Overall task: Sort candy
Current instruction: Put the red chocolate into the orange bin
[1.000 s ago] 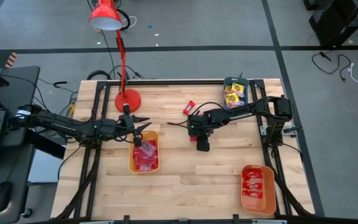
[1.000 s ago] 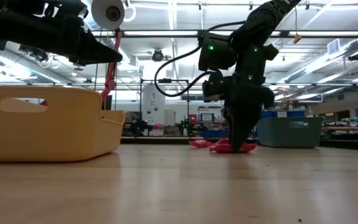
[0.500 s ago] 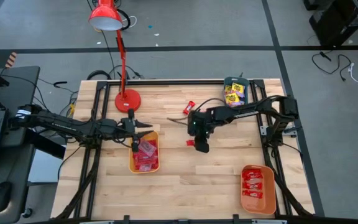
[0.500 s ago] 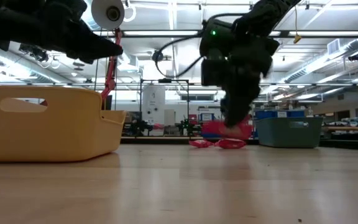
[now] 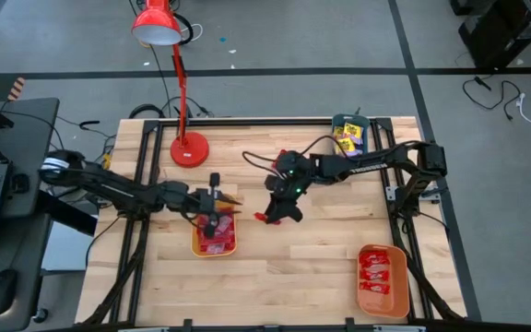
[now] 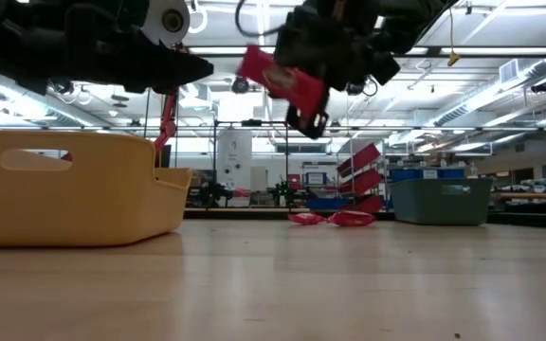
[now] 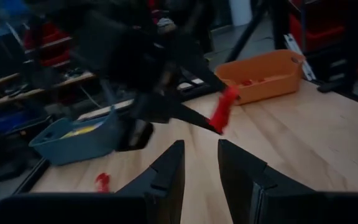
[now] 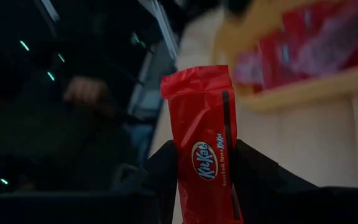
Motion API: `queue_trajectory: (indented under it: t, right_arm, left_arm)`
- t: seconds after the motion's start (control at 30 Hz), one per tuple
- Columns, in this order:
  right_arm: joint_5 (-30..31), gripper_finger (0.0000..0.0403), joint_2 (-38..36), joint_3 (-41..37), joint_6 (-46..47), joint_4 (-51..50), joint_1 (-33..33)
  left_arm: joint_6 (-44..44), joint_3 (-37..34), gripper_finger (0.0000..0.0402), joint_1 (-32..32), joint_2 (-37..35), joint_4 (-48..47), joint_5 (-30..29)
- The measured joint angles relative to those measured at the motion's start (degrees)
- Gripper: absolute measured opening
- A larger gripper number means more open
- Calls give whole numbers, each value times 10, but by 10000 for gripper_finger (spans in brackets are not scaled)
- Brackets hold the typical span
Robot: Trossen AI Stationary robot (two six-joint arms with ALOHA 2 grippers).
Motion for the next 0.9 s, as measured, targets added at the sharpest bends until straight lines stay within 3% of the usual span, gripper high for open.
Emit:
queue_trajectory:
  t: [0.27,0.63,0.9]
  right_arm:
    - [-6,126,0,1,73,70,3]
    - [-6,126,-1,1,72,70,4]
    - [-5,126,-1,1,61,71,4]
  left_arm:
    - [27,51,99,-3,79,39,1]
    - [25,64,99,-4,90,39,55]
    - [23,64,99,-4,89,53,55]
